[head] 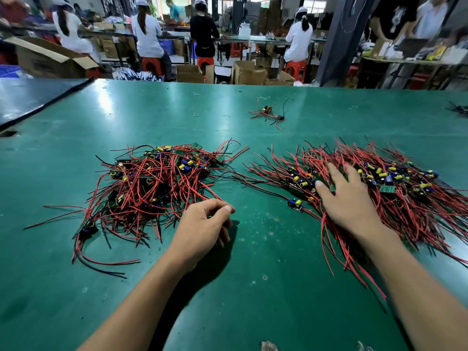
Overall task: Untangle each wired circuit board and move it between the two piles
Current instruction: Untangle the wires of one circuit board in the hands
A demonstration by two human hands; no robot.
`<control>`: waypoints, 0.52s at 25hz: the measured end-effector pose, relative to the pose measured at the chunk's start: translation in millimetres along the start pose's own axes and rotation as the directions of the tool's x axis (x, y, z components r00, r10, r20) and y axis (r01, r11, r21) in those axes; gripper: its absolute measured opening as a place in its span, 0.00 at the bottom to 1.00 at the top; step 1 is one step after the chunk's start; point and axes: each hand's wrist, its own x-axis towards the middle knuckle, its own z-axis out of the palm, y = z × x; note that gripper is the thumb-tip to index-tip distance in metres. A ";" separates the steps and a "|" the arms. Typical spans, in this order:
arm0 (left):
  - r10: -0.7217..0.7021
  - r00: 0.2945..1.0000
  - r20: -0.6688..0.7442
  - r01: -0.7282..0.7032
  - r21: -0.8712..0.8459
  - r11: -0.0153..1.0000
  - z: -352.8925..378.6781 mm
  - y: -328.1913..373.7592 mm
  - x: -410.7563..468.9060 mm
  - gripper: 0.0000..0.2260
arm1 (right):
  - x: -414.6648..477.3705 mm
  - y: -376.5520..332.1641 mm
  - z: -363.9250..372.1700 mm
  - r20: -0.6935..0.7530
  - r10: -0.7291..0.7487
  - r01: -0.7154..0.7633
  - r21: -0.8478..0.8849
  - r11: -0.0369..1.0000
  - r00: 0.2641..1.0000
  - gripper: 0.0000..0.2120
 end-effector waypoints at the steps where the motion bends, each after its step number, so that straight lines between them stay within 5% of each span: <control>1: 0.000 1.000 0.003 0.000 0.004 1.000 0.0 -0.2 -0.1 0.08 | -1.0 0.5 0.0 -0.062 -0.023 0.019 -0.063 0.998 0.998 0.31; 3: 0.000 1.000 0.013 0.000 0.010 1.000 0.3 0.7 -0.5 0.08 | -2.9 2.6 0.6 -0.161 -0.098 0.064 -0.200 0.978 0.982 0.28; 8: 0.002 1.000 0.010 -0.002 0.021 1.000 0.3 1.2 0.4 0.08 | 3.3 4.7 1.1 0.096 -0.023 0.033 -0.110 0.993 0.995 0.33; 13: -0.003 1.000 -0.003 0.003 -0.020 1.000 2.7 -0.2 1.7 0.07 | 4.7 -9.1 -9.3 0.146 0.011 0.026 -0.246 0.969 0.989 0.36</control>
